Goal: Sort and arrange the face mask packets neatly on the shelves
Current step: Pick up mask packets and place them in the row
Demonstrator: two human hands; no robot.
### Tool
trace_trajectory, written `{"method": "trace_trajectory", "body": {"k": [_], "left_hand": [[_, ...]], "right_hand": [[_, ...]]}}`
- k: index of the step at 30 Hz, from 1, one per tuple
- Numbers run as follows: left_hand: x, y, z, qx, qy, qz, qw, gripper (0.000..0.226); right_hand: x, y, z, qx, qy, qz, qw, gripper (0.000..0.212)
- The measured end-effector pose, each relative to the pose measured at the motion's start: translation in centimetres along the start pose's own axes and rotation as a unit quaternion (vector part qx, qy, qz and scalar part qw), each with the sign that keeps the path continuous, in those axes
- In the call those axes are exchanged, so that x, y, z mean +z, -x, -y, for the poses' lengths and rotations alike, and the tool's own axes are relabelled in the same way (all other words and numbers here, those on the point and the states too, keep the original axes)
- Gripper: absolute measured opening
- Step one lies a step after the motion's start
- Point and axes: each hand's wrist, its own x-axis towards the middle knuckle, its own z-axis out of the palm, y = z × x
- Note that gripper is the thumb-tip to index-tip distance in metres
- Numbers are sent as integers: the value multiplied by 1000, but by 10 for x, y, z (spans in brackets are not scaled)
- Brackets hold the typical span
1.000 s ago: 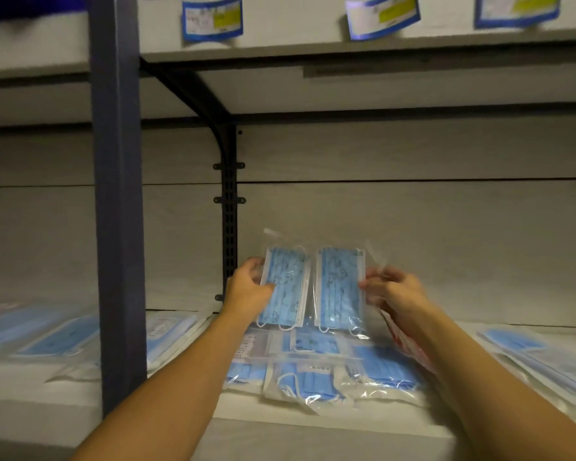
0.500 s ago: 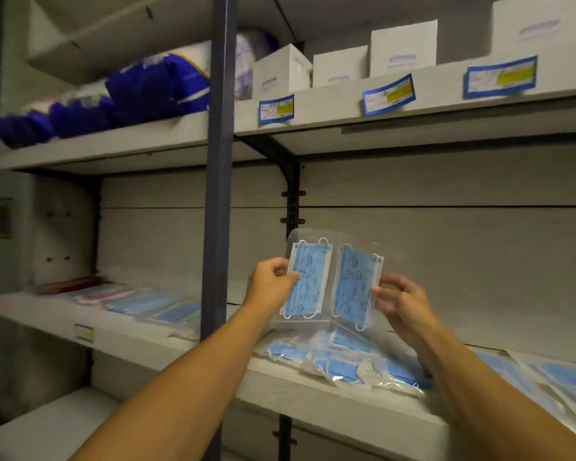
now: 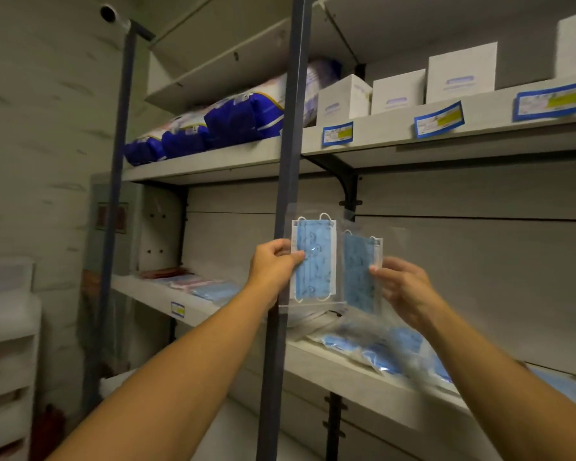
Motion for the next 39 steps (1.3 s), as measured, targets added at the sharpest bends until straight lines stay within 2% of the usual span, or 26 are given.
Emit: {"method": "trace_trajectory", "body": {"k": [8, 11, 13, 17, 24, 28, 33, 39], "left_hand": [[-80, 3, -8, 6, -12, -58, 998, 15], [-108, 2, -9, 6, -10, -72, 997, 17], [-127, 1, -8, 2, -11, -76, 997, 19], [-176, -7, -5, -14, -28, -85, 996, 14], [-251, -20, 4, -28, -63, -81, 994, 9], [-291, -27, 11, -30, -62, -75, 995, 9], [-343, -35, 28, -43, -74, -74, 994, 10], [-378, -50, 49, -59, -80, -68, 993, 9]], "right_hand": [[60, 11, -3, 10, 36, 49, 998, 23], [87, 14, -7, 4, 44, 47, 998, 30], [105, 17, -11, 2, 60, 40, 997, 25], [149, 20, -20, -9, 113, 45, 992, 16], [220, 27, -31, 9, 108, 60, 992, 23], [253, 26, -44, -9, 129, 33, 991, 23], [289, 23, -70, -22, 101, -29, 994, 26], [314, 13, -94, 31, 90, -32, 995, 24]]}}
